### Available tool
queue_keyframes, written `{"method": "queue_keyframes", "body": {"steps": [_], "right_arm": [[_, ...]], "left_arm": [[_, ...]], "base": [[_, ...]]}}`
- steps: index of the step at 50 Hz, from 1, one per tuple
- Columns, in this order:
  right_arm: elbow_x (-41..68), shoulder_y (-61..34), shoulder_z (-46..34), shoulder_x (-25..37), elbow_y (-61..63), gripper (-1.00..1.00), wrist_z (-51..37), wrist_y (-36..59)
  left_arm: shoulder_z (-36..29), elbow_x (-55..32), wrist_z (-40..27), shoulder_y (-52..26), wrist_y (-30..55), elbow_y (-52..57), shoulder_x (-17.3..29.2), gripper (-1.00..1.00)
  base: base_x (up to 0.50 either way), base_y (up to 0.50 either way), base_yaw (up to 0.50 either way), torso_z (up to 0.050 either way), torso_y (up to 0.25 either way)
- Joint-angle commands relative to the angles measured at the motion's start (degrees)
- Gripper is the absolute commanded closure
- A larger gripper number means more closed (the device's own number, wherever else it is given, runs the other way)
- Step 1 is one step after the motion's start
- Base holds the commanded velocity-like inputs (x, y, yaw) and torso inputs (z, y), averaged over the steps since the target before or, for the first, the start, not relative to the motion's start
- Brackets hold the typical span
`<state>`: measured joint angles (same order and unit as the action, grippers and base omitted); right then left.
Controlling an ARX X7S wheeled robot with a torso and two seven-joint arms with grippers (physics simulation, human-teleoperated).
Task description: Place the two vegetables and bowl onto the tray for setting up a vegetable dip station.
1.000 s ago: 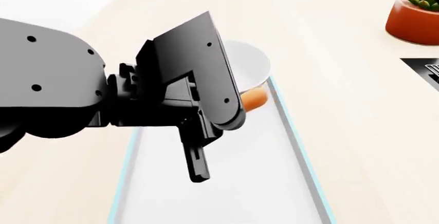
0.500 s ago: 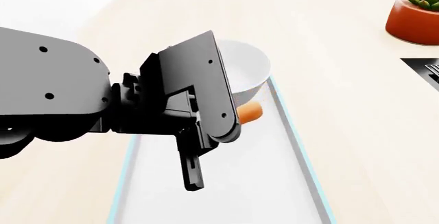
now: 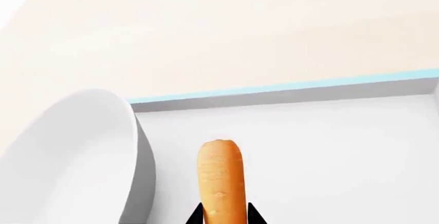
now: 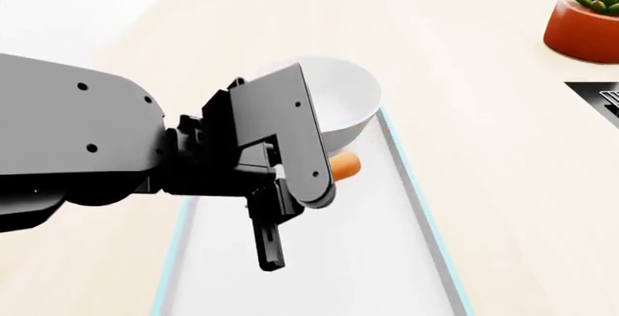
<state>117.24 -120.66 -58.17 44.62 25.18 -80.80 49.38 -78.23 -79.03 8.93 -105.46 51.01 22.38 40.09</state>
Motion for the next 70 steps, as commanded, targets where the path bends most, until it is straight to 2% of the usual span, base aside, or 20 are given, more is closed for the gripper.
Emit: {"method": "queue_keyframes", "body": {"steps": [1,17,18,35,41,46,49,52,55,58,60,62,70], "right_arm": [[0.01,-0.15,-0.10,-0.06,-0.02,-1.00,-0.01,0.02],[0.28,-0.38,-0.19,-0.08,0.15,-1.00,-0.15,-0.01],[0.27,-0.36,-0.16,-0.03,0.23,-1.00,-0.12,-0.03],[-0.19,-0.12,-0.36,-0.09,-0.01,-1.00,0.15,-0.12],[-0.21,-0.12,-0.38,0.04,-0.01,-1.00,0.18,-0.11],[-0.14,-0.20,-0.41,0.14,0.01,-1.00,0.09,-0.07],[0.09,-0.45,-0.39,0.11,0.02,-1.00,0.00,0.00],[0.06,-0.47,-0.38,0.22,0.05,-1.00,-0.01,0.00],[-0.38,-0.84,-0.24,-0.04,-0.04,-1.00,0.51,0.28],[-0.77,-0.74,-0.29,-0.21,0.03,-1.00,0.76,0.38],[-1.27,-0.32,-0.39,-0.31,-0.06,-1.00,1.07,0.30],[-1.48,-0.11,-0.32,-0.59,-0.05,-1.00,1.48,0.15],[-7.08,1.65,2.67,2.03,1.47,-1.00,4.62,-2.49]], "left_arm": [[-0.03,-0.30,-0.64,0.41,0.19,0.12,-0.19,1.00],[-0.13,0.57,-0.82,1.25,-0.35,0.31,-0.18,1.00],[-0.04,0.61,-0.97,1.28,-0.46,0.06,-0.28,-1.00],[2.15,-1.17,-1.26,1.46,-2.38,0.51,0.68,-1.00],[8.44,-8.84,-3.20,-0.82,-6.18,1.64,2.36,-1.00],[15.67,-18.70,-8.52,-3.47,-11.92,2.22,3.58,-1.00],[19.24,-20.61,-10.64,-4.37,-15.41,3.64,5.02,-1.00],[20.81,-19.96,-14.96,-4.97,-17.31,3.40,6.10,-1.00],[24.82,-22.26,-23.49,-5.15,-22.55,3.82,8.65,-1.00],[26.19,-20.64,-36.49,-6.22,-24.48,4.44,10.80,-1.00],[25.65,-19.70,-51.14,-8.30,-23.46,4.82,12.25,-1.00],[26.04,-18.46,-59.74,-9.43,-23.80,6.11,12.84,-1.00],[29.91,-16.56,-73.46,-7.79,-30.69,10.18,14.78,-1.00]], "base": [[0.00,0.00,0.00,0.000,0.000],[0.00,0.00,0.00,0.000,0.001],[0.00,0.00,0.00,0.000,0.000],[0.00,0.00,0.00,0.000,0.000],[0.00,0.00,0.00,0.000,0.000],[0.00,0.00,0.00,0.000,0.000],[0.00,0.00,0.00,0.000,0.000],[0.00,0.00,0.00,0.000,0.000],[0.00,0.00,0.00,0.000,0.000],[0.00,0.00,0.00,0.000,0.000],[0.00,0.00,0.00,0.000,0.000],[0.00,0.00,0.00,0.000,0.000],[0.00,0.00,0.00,0.000,0.000]]}}
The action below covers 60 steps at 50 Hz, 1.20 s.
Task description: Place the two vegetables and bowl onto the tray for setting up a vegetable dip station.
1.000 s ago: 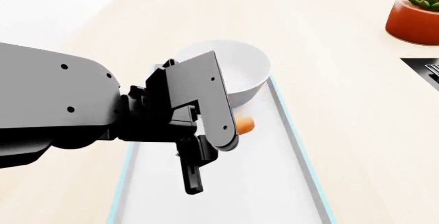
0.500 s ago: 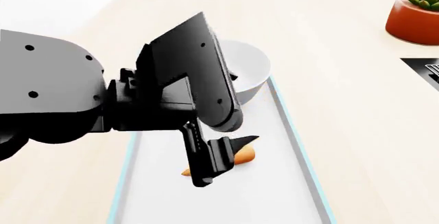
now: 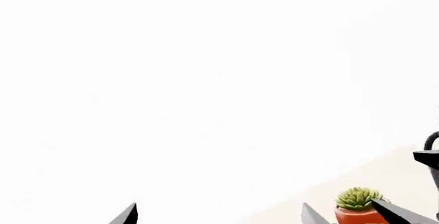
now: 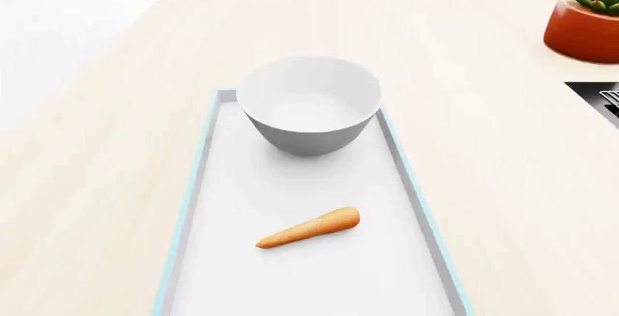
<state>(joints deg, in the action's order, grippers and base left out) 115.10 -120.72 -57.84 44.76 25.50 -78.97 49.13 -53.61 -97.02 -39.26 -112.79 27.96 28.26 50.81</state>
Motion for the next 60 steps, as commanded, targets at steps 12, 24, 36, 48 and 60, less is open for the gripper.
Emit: {"method": "queue_keyframes", "body": {"steps": [12,24,36,48,60], "right_arm": [[-6.66,0.99,3.68,0.90,1.08,-1.00,6.56,-2.50],[-6.42,1.31,3.93,1.16,1.32,-1.00,6.22,-2.63],[-6.28,1.59,4.38,1.50,1.51,-1.00,6.44,-2.83],[-6.67,1.96,4.89,1.69,1.58,-1.00,7.03,-3.14],[-6.05,0.56,5.22,1.50,1.41,-1.00,6.71,-2.32]], "left_arm": [[4.91,3.64,-27.43,-0.04,-7.70,4.58,2.60,-1.00],[5.07,3.76,-27.18,0.41,-7.68,4.48,2.44,-1.00],[5.18,3.65,-27.20,1.02,-7.76,4.56,2.21,-1.00],[5.78,3.35,-26.90,1.25,-8.08,4.04,2.34,-1.00],[6.56,2.71,-27.18,0.34,-7.72,4.22,2.51,-1.00]], "base": [[-0.19,-0.41,0.00,0.000,0.000],[-0.27,-0.49,0.00,0.001,0.000],[-0.24,-0.50,0.00,0.000,0.000],[-0.21,-0.50,0.00,0.000,0.000],[-0.17,-0.50,0.00,0.000,0.000]]}}
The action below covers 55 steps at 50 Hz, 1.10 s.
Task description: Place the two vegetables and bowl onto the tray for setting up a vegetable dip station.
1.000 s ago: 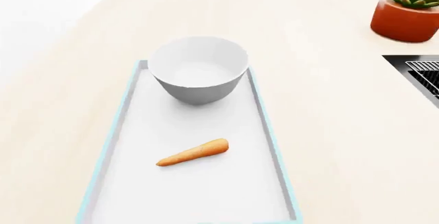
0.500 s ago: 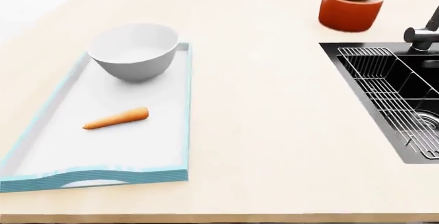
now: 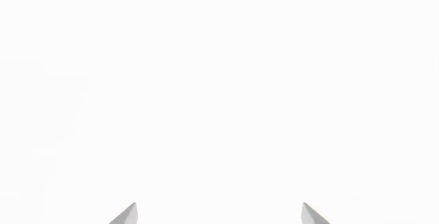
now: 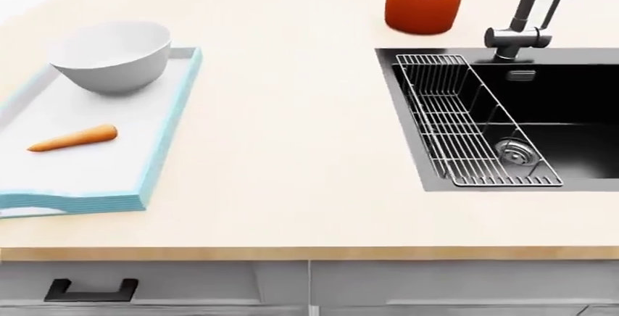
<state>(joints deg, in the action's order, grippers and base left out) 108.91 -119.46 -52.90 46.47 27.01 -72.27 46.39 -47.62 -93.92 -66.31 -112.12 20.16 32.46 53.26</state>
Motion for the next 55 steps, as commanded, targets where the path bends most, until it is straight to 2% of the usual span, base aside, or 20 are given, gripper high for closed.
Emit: {"method": "queue_keyframes", "body": {"steps": [1,55], "right_arm": [[0.03,-0.72,0.26,-0.23,-0.13,-1.00,0.16,0.52],[-0.81,-0.14,0.81,-1.09,-0.24,-1.00,1.71,1.28]], "left_arm": [[0.56,-0.34,-0.15,-0.47,0.24,0.06,0.08,-1.00],[2.02,-0.17,-0.27,-0.32,0.85,0.55,0.00,-1.00]], "base": [[-0.17,-0.50,0.00,0.000,0.000],[-0.09,-0.50,0.00,0.000,0.000]]}}
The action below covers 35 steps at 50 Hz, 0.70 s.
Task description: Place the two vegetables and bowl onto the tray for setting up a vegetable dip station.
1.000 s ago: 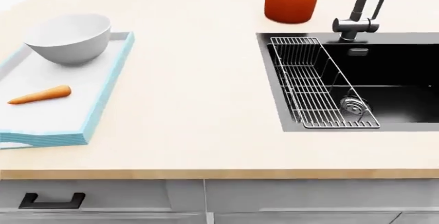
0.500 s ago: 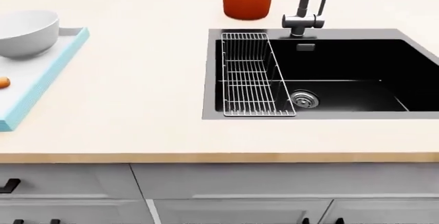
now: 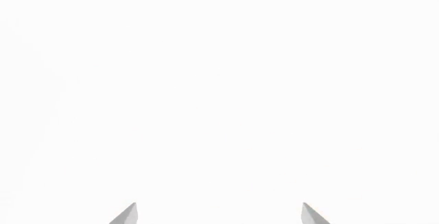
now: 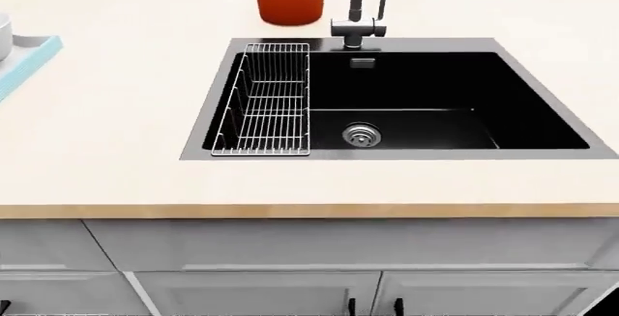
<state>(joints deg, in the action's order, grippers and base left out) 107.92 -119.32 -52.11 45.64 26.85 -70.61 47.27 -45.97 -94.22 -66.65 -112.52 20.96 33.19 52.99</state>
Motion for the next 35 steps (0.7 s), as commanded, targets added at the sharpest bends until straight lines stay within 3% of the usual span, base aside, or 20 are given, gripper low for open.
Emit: {"method": "queue_keyframes", "body": {"steps": [1,35], "right_arm": [[0.14,-0.19,0.02,-0.23,-0.08,-1.00,0.04,0.39],[-0.12,0.20,0.23,-0.39,-0.28,-1.00,0.28,0.88]], "left_arm": [[0.40,0.13,0.03,0.17,0.01,-0.13,0.26,-1.00],[0.96,0.05,-0.16,0.31,0.52,-0.01,-0.28,-1.00]], "base": [[-0.06,-0.50,0.00,0.000,0.000],[-0.06,-0.50,0.00,0.000,0.000]]}}
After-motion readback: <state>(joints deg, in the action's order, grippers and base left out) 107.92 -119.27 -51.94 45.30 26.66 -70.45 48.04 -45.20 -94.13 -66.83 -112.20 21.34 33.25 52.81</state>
